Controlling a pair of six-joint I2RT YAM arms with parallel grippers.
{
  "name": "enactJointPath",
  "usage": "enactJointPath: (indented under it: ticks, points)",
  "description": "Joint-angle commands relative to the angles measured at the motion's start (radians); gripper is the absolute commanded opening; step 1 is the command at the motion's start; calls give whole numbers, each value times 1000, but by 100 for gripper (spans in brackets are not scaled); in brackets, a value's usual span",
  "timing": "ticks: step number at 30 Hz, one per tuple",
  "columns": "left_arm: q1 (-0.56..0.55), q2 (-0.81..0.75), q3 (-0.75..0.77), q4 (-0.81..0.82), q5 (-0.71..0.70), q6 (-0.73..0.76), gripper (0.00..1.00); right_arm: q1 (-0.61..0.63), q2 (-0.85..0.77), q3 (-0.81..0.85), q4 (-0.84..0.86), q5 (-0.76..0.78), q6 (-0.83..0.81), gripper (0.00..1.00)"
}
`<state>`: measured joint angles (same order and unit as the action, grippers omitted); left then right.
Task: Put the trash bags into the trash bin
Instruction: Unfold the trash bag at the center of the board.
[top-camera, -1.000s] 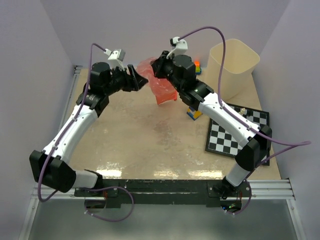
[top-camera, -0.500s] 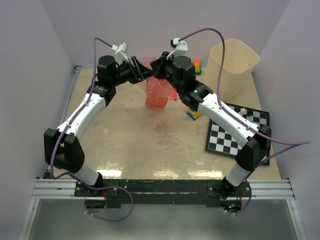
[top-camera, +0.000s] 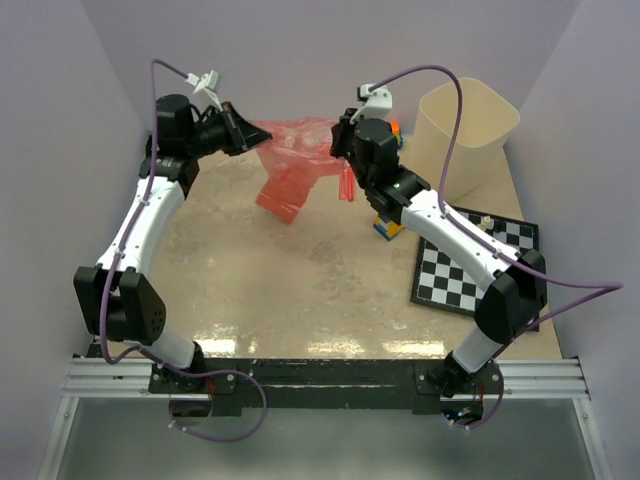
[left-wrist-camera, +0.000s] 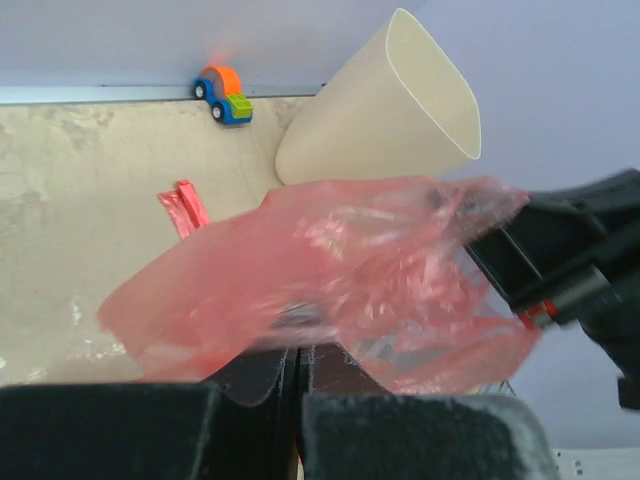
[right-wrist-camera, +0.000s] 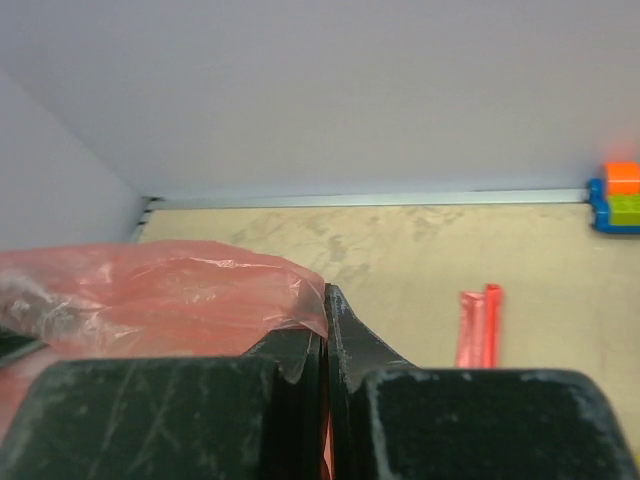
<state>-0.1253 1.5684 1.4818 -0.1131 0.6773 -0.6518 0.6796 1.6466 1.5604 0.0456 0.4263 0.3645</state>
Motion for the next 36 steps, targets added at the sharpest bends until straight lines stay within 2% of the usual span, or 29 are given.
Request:
enactJointPath:
  ticks: [1, 5, 9, 11, 15, 18, 20, 22, 23, 28, 29, 32, 36]
  points:
    - [58, -71, 32, -169, 148, 190, 0, -86, -73, -19, 34, 40, -35, 0]
    - [65, -181, -76, -165, 133, 300, 0, -133, -91, -39, 22, -36, -41, 0]
    - [64, -278, -159, -180, 42, 441, 0, -153, -117, -68, -6, -144, -94, 0]
    - [62, -321, -205, -198, 18, 562, 0, -160, -125, -91, -27, -277, -149, 0]
    - [47, -413, -326, -152, 16, 630, 0, -160, -177, -177, -24, -519, -206, 0]
    - [12, -468, -438, -134, 2, 690, 0, -160, -197, -218, -23, -628, -214, 0]
    - [-19, -510, -515, -140, -42, 733, 0, -160, -205, -211, -24, -614, -205, 0]
    - [-34, -568, -595, -134, -119, 732, 0, -178, -194, -189, -18, -479, -109, 0]
    - [-34, -600, -636, -125, -140, 724, 0, -205, -185, -171, -18, -472, -67, 0]
    - [-57, -680, -707, -71, -193, 733, 0, -241, -119, -99, -15, -566, -62, 0]
    - [-72, -679, -704, -77, -202, 757, 5, -239, -114, -97, -9, -570, -64, 0]
    - [-79, -671, -674, -88, -205, 788, 31, -236, -110, -108, 14, -629, -65, 0]
    - [-79, -683, -620, -21, -209, 761, 45, -221, -123, -112, 20, -638, -104, 0]
